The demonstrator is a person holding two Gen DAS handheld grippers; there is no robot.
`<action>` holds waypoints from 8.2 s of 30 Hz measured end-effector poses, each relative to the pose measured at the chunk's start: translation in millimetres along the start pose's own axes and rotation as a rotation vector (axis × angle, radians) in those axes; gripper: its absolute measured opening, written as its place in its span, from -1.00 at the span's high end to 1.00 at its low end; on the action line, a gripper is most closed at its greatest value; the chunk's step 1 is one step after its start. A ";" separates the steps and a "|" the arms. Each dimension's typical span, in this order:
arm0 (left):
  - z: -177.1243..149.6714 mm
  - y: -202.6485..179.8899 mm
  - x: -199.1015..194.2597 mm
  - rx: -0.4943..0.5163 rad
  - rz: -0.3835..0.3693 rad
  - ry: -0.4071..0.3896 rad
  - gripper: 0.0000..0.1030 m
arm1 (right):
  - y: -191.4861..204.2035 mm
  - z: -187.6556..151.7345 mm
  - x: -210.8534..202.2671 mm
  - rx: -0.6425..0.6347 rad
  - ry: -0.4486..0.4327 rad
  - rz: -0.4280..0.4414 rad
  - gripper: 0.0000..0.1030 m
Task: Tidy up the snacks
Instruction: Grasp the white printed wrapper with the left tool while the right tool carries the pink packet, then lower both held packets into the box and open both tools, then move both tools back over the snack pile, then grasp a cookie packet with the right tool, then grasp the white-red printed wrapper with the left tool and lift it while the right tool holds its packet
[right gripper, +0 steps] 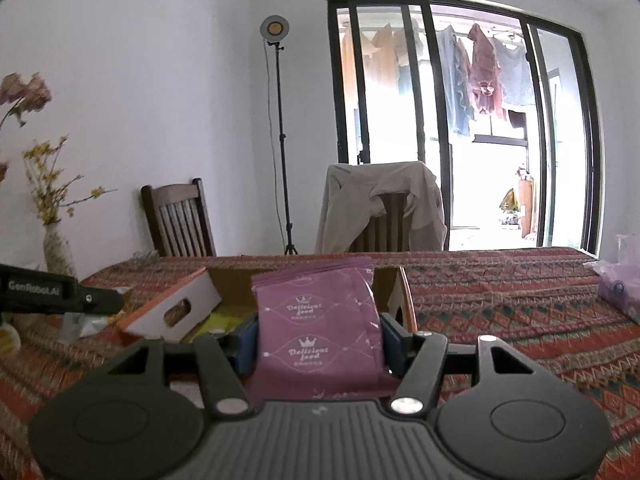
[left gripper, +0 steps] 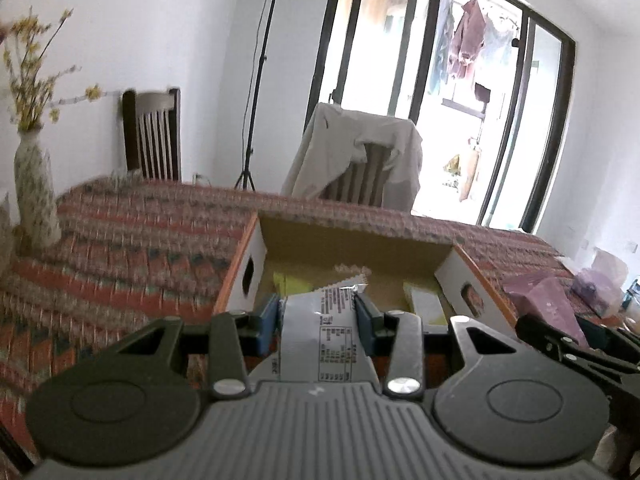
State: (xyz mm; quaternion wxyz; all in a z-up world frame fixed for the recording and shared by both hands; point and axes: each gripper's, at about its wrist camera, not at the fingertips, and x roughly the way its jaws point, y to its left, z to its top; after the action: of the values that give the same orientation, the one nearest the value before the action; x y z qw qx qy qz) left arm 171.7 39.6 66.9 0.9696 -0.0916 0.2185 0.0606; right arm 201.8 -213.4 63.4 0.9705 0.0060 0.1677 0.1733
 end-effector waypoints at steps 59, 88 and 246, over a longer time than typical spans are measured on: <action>34.2 20.3 89.6 -0.129 0.029 -0.099 -1.00 | 13.9 15.4 115.7 0.053 0.044 -0.043 -1.00; -18.8 4.0 -52.0 -0.052 -0.017 -0.093 -1.00 | -11.6 -17.5 -46.9 0.050 0.044 -0.001 -1.00; -139.5 -10.6 -91.7 0.107 0.070 0.079 -0.12 | -19.4 -105.3 -102.1 -0.024 0.066 0.063 0.71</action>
State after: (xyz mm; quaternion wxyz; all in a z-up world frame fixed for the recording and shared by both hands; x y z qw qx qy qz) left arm 33.6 -6.3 -15.4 0.9610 -0.0345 0.2627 0.0788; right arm 83.6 -271.1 -4.3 0.9584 -0.0060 0.1974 0.2058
